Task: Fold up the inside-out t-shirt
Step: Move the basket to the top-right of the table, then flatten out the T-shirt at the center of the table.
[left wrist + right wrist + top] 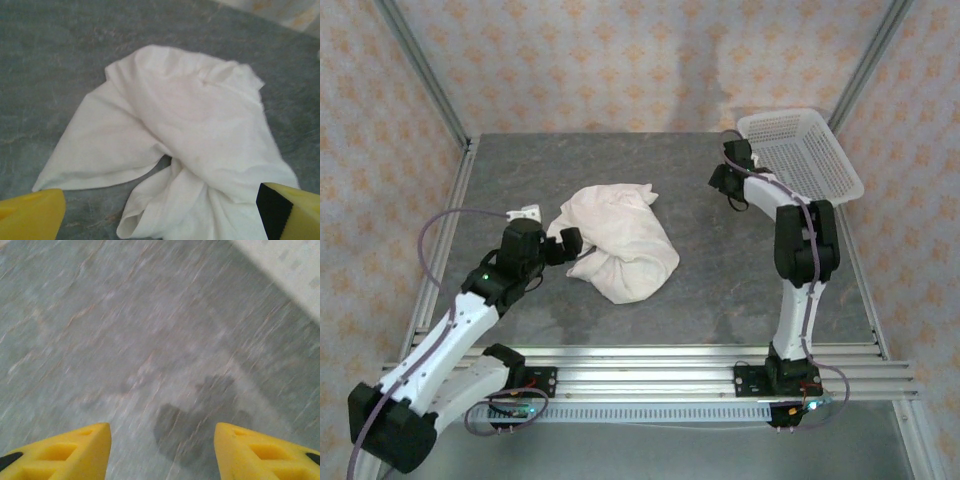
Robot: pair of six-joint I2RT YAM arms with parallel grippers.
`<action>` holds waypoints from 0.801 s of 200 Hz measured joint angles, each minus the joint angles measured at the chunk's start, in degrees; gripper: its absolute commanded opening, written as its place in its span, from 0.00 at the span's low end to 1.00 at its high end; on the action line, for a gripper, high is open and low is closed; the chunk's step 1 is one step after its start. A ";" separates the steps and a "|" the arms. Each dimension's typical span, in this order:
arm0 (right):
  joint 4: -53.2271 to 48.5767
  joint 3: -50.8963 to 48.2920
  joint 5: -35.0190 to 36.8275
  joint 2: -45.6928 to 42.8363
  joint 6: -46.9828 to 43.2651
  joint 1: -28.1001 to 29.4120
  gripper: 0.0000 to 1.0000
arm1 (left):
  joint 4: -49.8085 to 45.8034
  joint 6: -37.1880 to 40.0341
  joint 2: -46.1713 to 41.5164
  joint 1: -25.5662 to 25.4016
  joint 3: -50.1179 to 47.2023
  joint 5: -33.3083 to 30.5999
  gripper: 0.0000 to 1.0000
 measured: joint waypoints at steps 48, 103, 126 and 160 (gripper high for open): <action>5.07 -11.23 -11.10 -10.99 -0.35 14.03 0.73 | 1.18 -4.42 23.47 2.08 9.05 -1.42 1.00; 10.88 -11.87 -18.14 -5.01 -2.10 22.21 0.59 | 8.39 -4.26 47.39 11.74 23.39 7.67 0.95; 11.65 -11.52 -19.02 -0.85 -3.06 20.94 0.09 | 12.04 -3.96 56.68 12.13 31.12 14.56 0.24; 11.56 -11.65 -18.43 -3.30 -3.32 20.83 0.00 | 10.03 -2.69 56.35 11.76 31.76 16.39 0.00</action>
